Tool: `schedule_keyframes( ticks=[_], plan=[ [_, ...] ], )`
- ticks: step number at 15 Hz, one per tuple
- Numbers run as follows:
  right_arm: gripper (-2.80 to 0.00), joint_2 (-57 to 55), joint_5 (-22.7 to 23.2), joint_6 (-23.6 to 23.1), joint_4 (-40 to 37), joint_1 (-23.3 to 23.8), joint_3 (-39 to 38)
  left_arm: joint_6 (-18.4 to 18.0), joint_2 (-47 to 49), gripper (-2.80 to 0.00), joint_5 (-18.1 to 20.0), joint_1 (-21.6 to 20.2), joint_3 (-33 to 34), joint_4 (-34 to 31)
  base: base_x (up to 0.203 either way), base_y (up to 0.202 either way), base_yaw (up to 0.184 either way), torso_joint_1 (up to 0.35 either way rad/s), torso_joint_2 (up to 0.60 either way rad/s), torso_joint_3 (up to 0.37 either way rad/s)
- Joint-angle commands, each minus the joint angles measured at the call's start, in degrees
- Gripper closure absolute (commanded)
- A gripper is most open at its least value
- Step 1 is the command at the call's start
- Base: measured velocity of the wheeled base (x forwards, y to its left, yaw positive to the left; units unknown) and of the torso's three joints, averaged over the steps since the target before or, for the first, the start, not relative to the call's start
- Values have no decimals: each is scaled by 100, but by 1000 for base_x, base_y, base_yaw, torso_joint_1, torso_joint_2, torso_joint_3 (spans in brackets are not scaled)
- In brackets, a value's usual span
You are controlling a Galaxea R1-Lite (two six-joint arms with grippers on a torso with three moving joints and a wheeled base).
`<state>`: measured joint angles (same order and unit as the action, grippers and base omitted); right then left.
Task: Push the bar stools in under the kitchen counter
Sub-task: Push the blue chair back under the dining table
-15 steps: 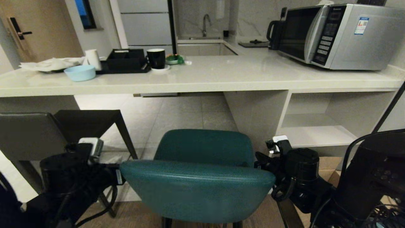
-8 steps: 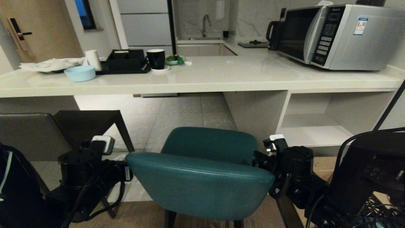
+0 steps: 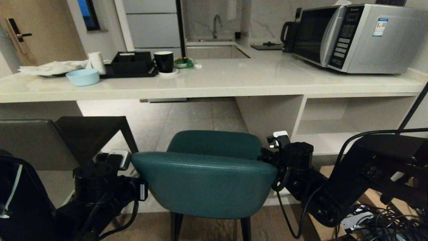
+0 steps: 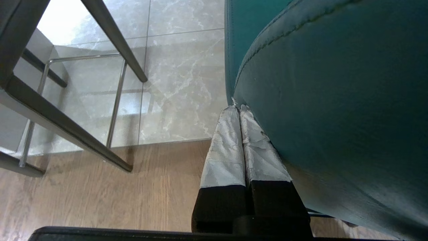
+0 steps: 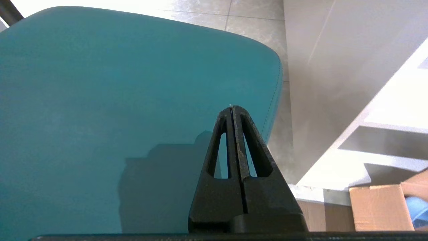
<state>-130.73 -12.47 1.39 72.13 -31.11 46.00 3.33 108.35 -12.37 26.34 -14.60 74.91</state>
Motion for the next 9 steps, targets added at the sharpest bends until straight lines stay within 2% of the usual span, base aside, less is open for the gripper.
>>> schedule_keyframes(
  ticks=[1,4,9],
  plan=[
    [0,-245,39,-28,-1,15,161,-8,-32,0,9,20,-17,129,0,0,0,0,0,0],
    [0,-275,59,-109,-99,117,330,1,56,0,5,-182,-188,129,0,0,0,0,0,0],
    [0,-286,93,-121,-105,299,486,8,149,0,-8,-113,-457,325,0,0,0,0,0,0]
  ],
)
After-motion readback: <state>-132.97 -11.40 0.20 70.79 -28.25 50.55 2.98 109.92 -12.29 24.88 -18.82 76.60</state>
